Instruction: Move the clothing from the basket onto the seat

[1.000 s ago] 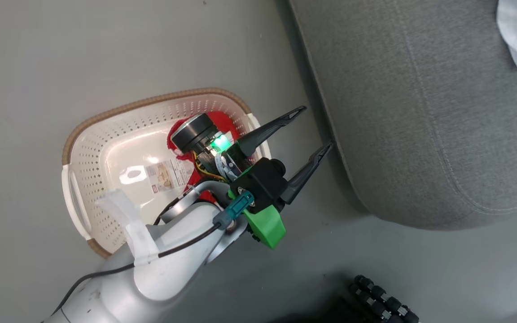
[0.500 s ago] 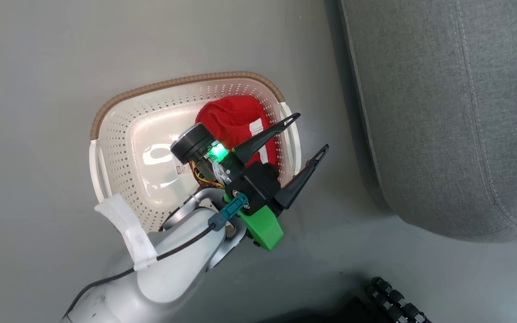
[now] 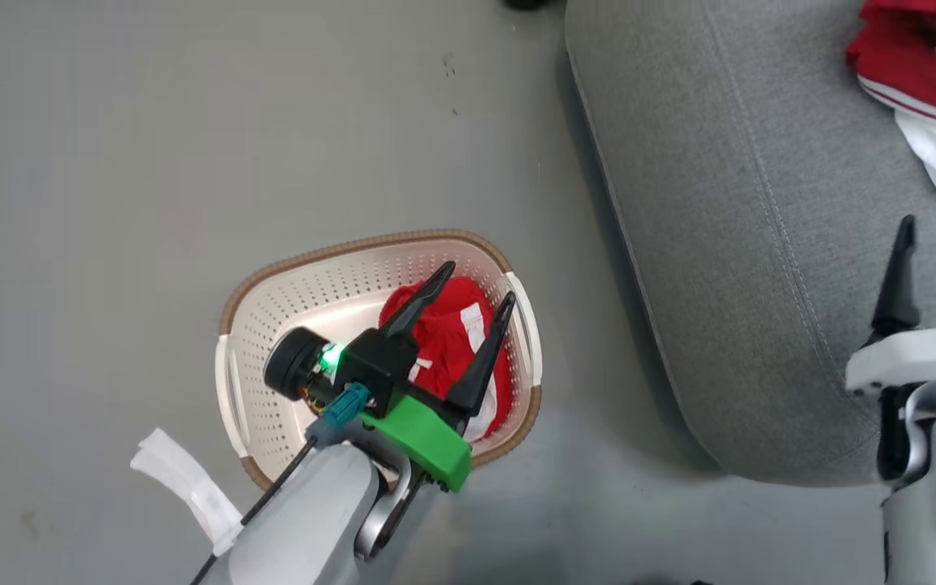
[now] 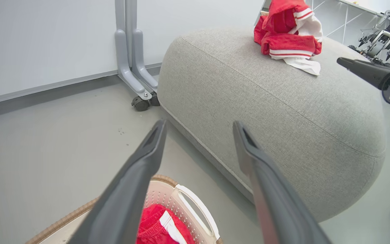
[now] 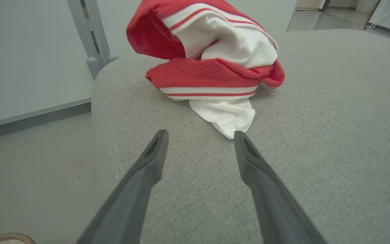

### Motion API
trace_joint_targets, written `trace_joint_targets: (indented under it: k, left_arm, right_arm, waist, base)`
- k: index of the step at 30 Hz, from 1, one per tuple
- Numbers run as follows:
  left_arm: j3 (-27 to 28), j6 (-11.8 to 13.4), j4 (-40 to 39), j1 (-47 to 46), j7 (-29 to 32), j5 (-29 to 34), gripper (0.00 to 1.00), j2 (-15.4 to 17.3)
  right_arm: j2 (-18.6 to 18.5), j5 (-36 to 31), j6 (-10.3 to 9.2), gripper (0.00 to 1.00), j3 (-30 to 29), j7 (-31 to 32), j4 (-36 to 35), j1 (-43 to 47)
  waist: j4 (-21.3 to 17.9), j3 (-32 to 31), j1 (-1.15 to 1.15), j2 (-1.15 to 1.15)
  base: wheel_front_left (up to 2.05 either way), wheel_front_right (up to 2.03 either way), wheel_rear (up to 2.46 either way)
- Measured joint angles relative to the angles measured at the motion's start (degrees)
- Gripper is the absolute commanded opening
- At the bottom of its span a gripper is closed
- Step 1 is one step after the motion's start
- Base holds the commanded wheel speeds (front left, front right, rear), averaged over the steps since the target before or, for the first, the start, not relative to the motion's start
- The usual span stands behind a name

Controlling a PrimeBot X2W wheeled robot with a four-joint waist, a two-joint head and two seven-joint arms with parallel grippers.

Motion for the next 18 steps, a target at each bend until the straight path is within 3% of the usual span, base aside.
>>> trace_joint_targets:
  k: [9, 18]
  left_arm:
    - [11.95, 1.38, -1.00, 11.00, -0.08, 1.05, 1.00, -1.78]
    - [24.90, 2.15, -6.53, 22.22, -0.09, 5.28, 1.00, -4.08]
  right_arm:
    - [0.65, 3.05, 0.00, 1.00, 15.84, 0.00, -3.36, 9.23]
    - [0.67, 4.66, 0.00, 1.00, 24.54, 0.00, -6.51, 15.20]
  waist:
    - [2.88, -9.46, 0.00, 0.00]
    - [6.77, -18.14, 0.00, 0.00]
  base:
    - [0.00, 0.00, 0.00]
    - [0.00, 0.00, 0.00]
